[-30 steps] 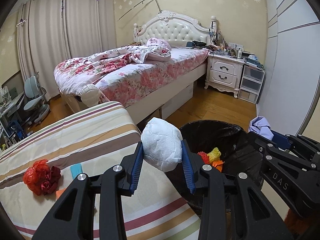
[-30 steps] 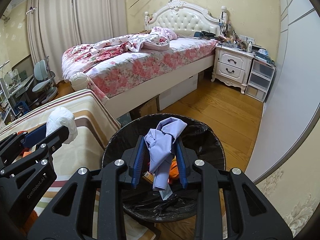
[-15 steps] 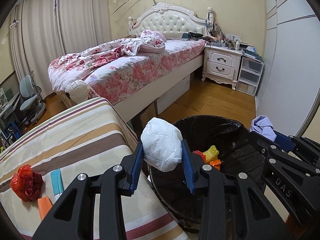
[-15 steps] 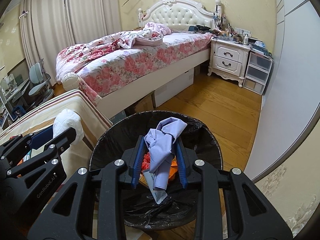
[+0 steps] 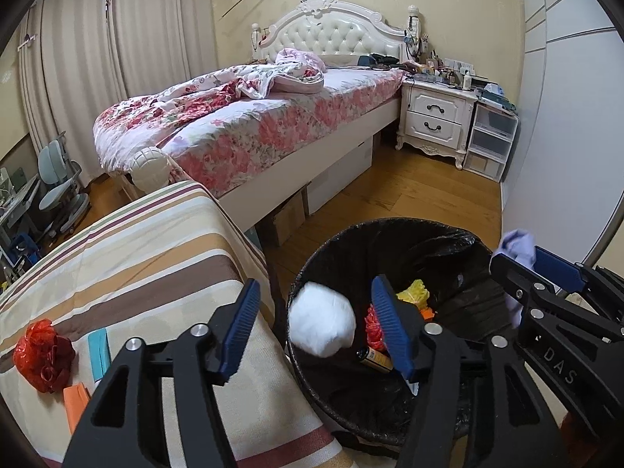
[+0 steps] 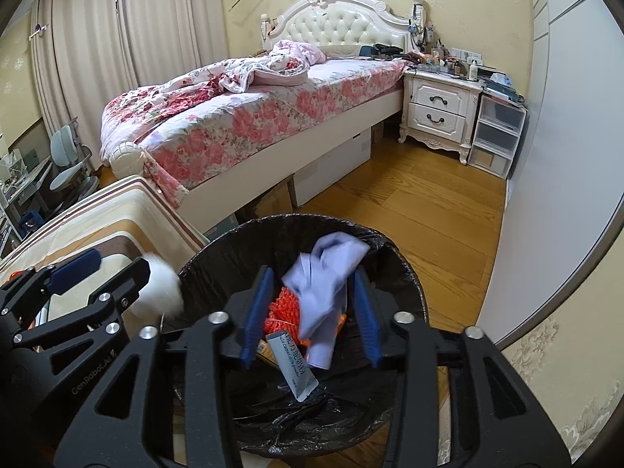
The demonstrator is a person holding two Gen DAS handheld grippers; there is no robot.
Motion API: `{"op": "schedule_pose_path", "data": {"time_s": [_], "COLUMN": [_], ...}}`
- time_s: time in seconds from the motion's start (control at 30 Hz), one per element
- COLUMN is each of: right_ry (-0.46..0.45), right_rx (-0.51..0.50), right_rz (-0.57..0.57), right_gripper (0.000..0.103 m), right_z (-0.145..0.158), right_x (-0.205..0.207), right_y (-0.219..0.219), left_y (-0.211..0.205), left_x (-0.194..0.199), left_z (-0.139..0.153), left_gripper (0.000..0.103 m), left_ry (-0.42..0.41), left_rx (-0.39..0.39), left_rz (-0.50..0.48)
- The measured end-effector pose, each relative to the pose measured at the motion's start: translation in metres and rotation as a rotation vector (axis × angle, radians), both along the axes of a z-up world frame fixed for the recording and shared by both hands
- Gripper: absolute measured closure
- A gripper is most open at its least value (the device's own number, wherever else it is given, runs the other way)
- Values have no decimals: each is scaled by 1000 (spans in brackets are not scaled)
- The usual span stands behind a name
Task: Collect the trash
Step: 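Open both tools over the bin to drop the ball and cloth, then move both open tools back over the items on the bed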
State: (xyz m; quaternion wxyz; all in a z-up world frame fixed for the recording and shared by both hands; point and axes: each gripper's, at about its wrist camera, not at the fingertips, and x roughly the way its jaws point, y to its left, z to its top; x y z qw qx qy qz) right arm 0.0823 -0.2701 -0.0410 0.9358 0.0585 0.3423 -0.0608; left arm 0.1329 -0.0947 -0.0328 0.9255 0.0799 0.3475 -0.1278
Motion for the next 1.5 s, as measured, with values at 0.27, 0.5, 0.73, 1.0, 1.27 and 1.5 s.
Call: {"op": "schedule_pose_path", "data": {"time_s": [0.27, 0.5, 0.73, 1.0, 1.27, 1.5], "right_ry": [3, 0, 11, 20, 34, 50], "right_rx": [-7, -10, 9, 13, 4, -2], "right_rz": [-17, 2, 65, 182, 267, 300], "right_gripper": [51, 45, 44, 44, 44, 44], "right_z": [-1, 4, 6, 9, 6, 3], "right_x": [-5, -11, -18, -21, -27, -29], "right_y": [0, 15, 47, 103, 147, 167], "left_y": [10, 30, 70, 129, 161, 168], "left_x": [-8, -20, -31, -48, -47, -45], "left_z": [2, 10, 14, 16, 3, -9], "left_gripper": [33, 33, 32, 32, 32, 32], "left_ry": [-15, -20, -15, -13, 41, 104], "left_rx": [3, 5, 14, 19, 31, 40], "left_rz": [20, 49, 128, 236, 319, 314]}}
